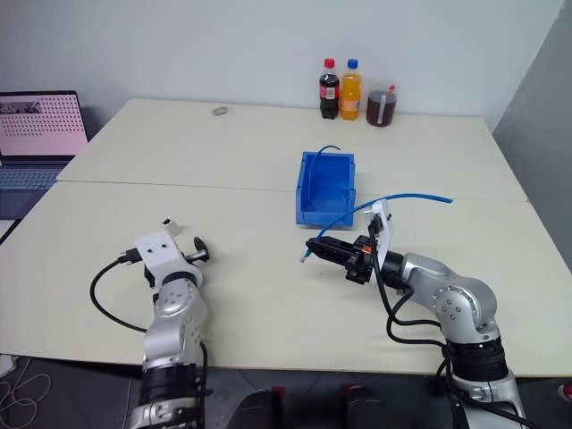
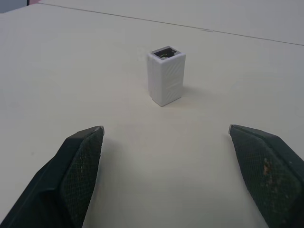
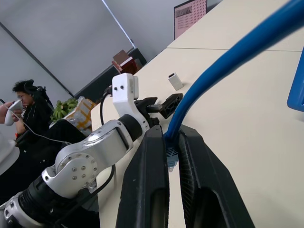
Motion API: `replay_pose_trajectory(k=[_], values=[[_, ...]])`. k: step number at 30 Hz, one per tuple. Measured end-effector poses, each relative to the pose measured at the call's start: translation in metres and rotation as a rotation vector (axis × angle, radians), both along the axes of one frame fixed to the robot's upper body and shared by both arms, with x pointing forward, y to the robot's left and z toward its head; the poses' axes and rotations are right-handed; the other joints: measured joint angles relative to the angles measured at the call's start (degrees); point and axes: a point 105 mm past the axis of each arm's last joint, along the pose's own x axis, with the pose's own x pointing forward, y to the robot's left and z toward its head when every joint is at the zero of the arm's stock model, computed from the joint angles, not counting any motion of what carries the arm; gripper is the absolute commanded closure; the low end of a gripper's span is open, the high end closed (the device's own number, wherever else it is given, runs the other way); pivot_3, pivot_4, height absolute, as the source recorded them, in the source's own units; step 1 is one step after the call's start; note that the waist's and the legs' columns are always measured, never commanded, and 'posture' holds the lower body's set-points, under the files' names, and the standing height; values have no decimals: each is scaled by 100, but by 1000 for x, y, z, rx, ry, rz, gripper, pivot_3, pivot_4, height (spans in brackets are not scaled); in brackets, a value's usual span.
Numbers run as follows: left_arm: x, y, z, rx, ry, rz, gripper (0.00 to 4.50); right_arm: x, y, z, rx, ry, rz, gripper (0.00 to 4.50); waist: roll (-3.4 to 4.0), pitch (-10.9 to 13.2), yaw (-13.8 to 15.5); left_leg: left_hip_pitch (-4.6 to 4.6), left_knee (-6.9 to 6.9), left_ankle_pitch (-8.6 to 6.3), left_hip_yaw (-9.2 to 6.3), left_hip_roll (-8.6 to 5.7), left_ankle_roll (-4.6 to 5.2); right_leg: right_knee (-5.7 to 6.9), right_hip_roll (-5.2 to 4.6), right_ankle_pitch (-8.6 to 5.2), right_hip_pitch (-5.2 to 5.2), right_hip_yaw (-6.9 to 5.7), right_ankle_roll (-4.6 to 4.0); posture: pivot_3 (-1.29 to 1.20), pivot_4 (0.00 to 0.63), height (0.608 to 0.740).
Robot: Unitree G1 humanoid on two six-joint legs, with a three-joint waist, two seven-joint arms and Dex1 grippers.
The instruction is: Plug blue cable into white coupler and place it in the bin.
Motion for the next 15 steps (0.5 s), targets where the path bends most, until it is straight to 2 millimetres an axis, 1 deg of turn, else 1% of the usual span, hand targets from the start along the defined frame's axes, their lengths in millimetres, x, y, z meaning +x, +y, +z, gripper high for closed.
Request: replay_pose_trajectory(k=[7,15], values=[[20,-5,4,-33,26,93,69,1,-1,-1,-3,3,-1,4477,-1,0,-6,-1,0,0,0,-1,-1,0,0,2,1,0,0,0,150,740],[30,0,10,-90,29,179,69,1,-3,-1,-12,1,-3,4480,-1,0,-3,-1,0,1,0,-1,-2,0,0,4,1,0,1,0,150,740]])
